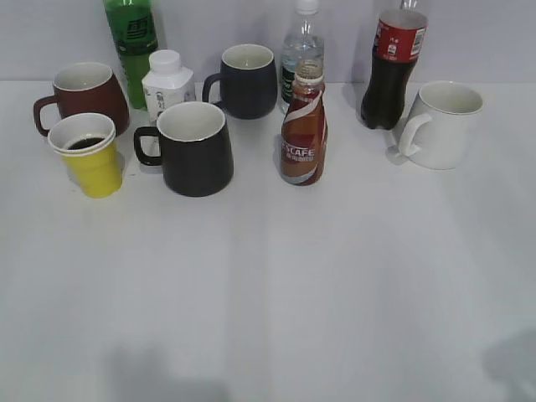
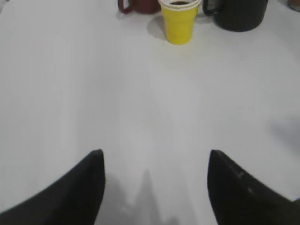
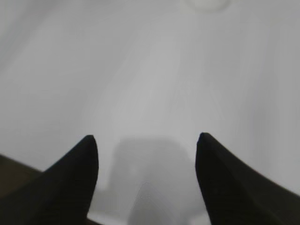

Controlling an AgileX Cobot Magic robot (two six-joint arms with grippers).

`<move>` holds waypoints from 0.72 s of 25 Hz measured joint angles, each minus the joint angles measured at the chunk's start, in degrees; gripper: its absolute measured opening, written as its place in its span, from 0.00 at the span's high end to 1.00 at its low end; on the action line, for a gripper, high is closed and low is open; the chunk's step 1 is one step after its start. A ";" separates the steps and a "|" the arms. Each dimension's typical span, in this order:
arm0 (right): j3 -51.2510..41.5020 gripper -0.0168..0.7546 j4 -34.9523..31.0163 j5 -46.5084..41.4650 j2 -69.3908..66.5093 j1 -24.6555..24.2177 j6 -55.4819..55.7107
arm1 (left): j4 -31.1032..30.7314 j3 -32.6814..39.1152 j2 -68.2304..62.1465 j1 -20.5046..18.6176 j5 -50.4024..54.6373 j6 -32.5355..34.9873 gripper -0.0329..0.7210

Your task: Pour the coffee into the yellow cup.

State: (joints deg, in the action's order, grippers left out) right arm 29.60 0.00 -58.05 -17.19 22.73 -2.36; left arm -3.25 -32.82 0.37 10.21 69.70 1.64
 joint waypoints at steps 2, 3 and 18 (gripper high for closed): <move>-0.64 0.34 -0.32 -0.99 7.03 0.00 -0.07 | 0.06 0.44 0.00 0.00 -1.71 1.10 0.26; -0.64 0.34 -0.38 -1.16 10.14 0.00 -0.09 | 0.19 0.58 0.00 0.00 -2.55 1.30 0.26; -0.90 0.34 -0.47 -1.37 16.15 0.00 -0.15 | 4.49 3.02 0.06 0.00 -8.31 1.52 0.28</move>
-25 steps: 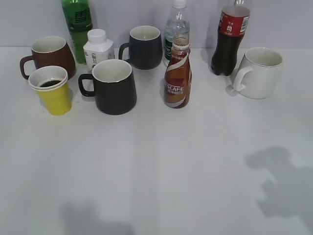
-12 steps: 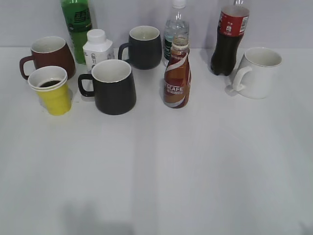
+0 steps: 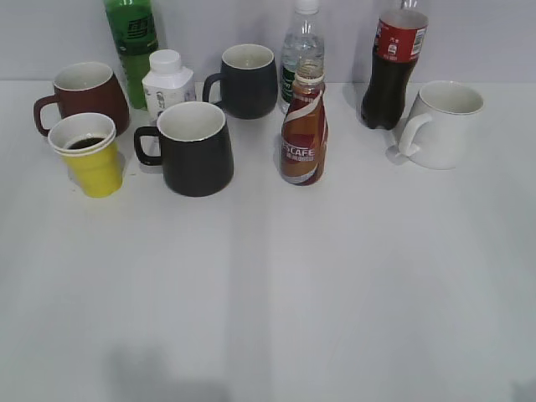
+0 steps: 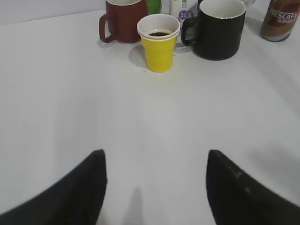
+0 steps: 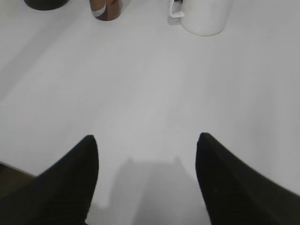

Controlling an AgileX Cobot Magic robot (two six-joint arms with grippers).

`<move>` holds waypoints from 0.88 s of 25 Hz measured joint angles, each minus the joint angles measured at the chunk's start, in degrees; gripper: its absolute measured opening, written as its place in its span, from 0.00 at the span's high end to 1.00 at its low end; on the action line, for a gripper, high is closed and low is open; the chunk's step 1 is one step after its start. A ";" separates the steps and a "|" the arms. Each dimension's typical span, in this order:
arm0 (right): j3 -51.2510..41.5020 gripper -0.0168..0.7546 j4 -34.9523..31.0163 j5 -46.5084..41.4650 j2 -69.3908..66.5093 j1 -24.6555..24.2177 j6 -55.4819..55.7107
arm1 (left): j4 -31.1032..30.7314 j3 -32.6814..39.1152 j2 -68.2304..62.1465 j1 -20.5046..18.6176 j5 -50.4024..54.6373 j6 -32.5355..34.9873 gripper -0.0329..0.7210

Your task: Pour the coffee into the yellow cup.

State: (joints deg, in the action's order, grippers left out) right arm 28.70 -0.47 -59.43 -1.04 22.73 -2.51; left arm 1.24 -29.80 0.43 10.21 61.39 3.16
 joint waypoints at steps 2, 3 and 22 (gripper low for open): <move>0.00 0.34 0.00 0.00 0.00 0.00 0.00 | 0.00 0.00 0.00 0.00 -0.04 0.00 0.29; 0.00 0.34 0.00 0.00 0.00 0.00 0.00 | 0.00 0.00 0.00 0.00 -0.04 0.00 0.29; -0.05 0.34 -0.01 -0.08 1.54 -18.24 0.00 | 0.00 0.00 0.00 -8.38 -0.24 0.16 0.42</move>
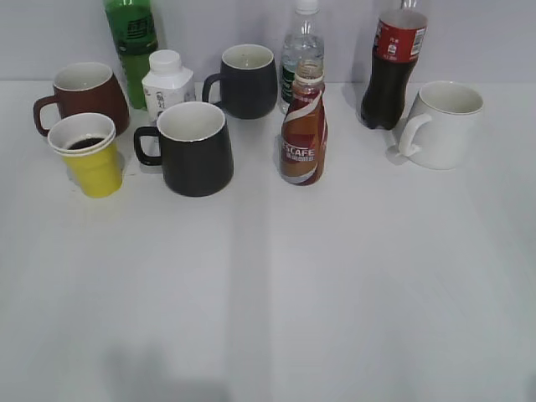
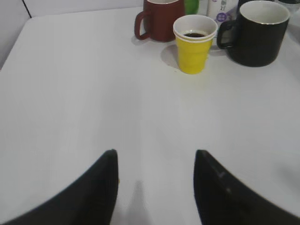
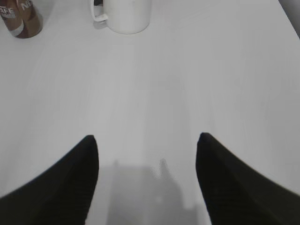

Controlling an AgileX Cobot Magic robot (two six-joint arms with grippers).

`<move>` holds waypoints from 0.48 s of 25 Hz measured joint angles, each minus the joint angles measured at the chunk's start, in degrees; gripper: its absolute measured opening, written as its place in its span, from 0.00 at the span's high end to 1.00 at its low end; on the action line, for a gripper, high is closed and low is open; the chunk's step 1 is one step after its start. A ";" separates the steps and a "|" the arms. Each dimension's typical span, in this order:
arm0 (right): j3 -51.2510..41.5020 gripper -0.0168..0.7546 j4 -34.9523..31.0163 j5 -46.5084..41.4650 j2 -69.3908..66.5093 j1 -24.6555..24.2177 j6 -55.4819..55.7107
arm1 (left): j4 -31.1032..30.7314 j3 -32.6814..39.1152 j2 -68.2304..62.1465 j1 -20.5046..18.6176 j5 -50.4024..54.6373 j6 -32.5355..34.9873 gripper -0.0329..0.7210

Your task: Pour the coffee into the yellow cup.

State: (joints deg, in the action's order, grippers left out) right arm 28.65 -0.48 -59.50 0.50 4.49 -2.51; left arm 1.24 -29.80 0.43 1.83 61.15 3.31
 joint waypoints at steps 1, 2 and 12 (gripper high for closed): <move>0.00 0.34 0.00 0.00 0.00 0.00 0.00 | 0.00 0.00 0.00 -0.14 0.00 0.00 0.43; 0.00 0.34 0.00 0.00 0.00 -0.05 0.00 | 0.00 0.00 0.00 -0.20 0.00 0.00 0.44; 0.00 0.34 0.00 0.00 0.00 -0.05 0.00 | 0.00 0.00 0.00 -0.19 0.00 0.00 0.52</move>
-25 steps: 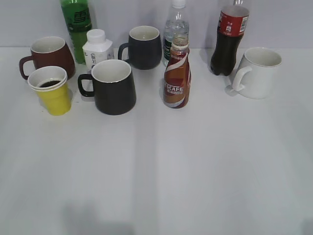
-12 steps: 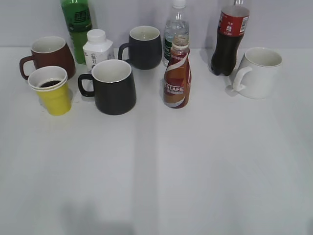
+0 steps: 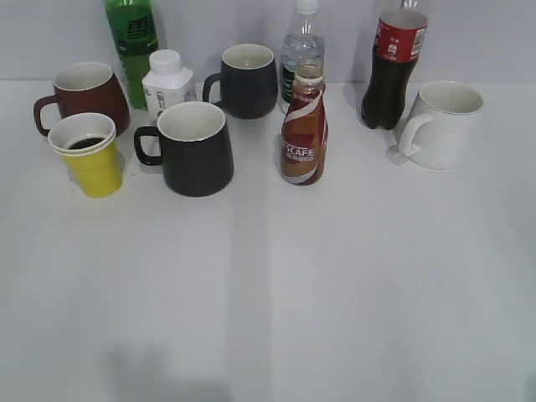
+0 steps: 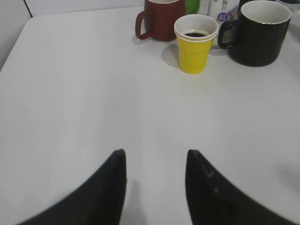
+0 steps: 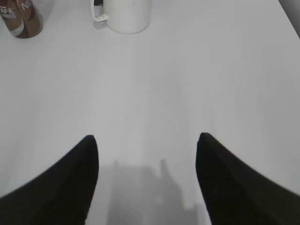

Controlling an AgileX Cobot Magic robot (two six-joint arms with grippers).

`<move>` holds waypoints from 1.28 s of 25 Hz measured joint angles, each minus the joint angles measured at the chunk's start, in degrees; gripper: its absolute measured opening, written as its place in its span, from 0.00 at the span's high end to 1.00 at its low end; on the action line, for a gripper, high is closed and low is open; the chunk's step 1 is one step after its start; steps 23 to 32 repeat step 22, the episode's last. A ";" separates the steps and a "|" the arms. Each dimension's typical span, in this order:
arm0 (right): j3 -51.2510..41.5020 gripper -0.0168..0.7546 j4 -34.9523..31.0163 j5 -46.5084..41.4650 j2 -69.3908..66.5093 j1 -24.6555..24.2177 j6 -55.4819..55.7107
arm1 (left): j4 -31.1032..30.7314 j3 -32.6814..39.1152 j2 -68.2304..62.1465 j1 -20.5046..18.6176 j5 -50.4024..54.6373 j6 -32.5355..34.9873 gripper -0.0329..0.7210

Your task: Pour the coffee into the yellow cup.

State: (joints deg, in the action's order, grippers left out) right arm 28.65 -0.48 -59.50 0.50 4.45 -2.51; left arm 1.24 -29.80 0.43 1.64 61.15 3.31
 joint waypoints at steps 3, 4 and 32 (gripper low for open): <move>0.00 0.34 0.00 0.00 0.00 0.00 0.00 | 0.00 0.00 0.00 0.00 0.00 0.00 0.54; 0.00 0.34 0.00 0.00 0.00 0.00 0.00 | 0.00 0.00 0.00 0.00 0.00 0.00 0.55; 0.00 0.34 0.00 0.00 0.00 0.00 0.00 | 0.00 0.00 0.00 0.00 0.00 0.00 0.64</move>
